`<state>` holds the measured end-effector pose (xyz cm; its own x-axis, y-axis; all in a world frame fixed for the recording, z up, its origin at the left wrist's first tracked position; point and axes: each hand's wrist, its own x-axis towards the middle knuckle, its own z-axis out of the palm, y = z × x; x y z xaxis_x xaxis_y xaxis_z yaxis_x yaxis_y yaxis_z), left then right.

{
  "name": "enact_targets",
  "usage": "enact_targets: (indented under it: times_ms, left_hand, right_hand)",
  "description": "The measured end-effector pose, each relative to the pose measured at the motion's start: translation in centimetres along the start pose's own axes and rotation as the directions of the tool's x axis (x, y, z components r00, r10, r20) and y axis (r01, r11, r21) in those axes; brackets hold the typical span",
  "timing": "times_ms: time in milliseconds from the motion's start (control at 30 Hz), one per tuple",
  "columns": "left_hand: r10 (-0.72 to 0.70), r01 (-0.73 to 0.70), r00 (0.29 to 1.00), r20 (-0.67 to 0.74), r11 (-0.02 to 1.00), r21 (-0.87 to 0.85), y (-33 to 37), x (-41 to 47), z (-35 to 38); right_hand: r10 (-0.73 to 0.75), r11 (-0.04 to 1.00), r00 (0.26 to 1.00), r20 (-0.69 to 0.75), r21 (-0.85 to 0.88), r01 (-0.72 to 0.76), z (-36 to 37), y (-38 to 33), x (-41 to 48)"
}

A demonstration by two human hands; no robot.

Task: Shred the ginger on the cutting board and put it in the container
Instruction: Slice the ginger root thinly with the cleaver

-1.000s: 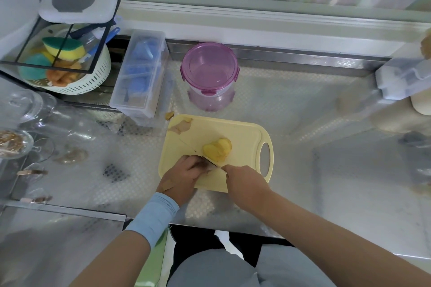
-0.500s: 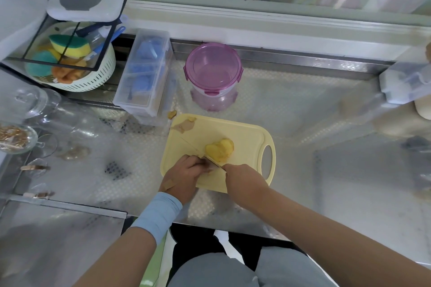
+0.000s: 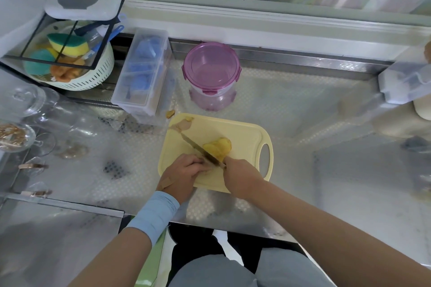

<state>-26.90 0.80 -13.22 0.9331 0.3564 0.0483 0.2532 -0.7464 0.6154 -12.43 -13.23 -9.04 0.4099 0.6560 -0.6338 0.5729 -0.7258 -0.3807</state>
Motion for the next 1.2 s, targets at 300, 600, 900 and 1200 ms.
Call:
enact_targets:
  times_ms: [300,600,900,1200]
  left_hand:
    - [0.079,-0.080,0.997,0.022,0.995,0.055,0.8,0.3,-0.5]
    - [0.155,-0.152,0.987,-0.035,0.984,0.090,1.3,0.3,-1.1]
    - [0.173,-0.165,0.984,-0.051,0.976,0.142,1.0,0.2,-0.9]
    - [0.135,-0.125,0.988,-0.077,0.985,0.122,0.6,0.5,-0.5]
  right_hand:
    - [-0.016,0.948,0.999,0.046,0.318,0.001,-1.7,1.1,-0.1]
    - [-0.059,0.997,0.995,-0.078,-0.064,0.054,-1.3,-0.3,-3.7]
    - [-0.075,0.984,0.991,-0.114,-0.167,0.055,-0.4,-0.3,-6.2]
    - [-0.047,0.991,0.989,-0.139,-0.128,0.029,-0.1,-0.6,-6.5]
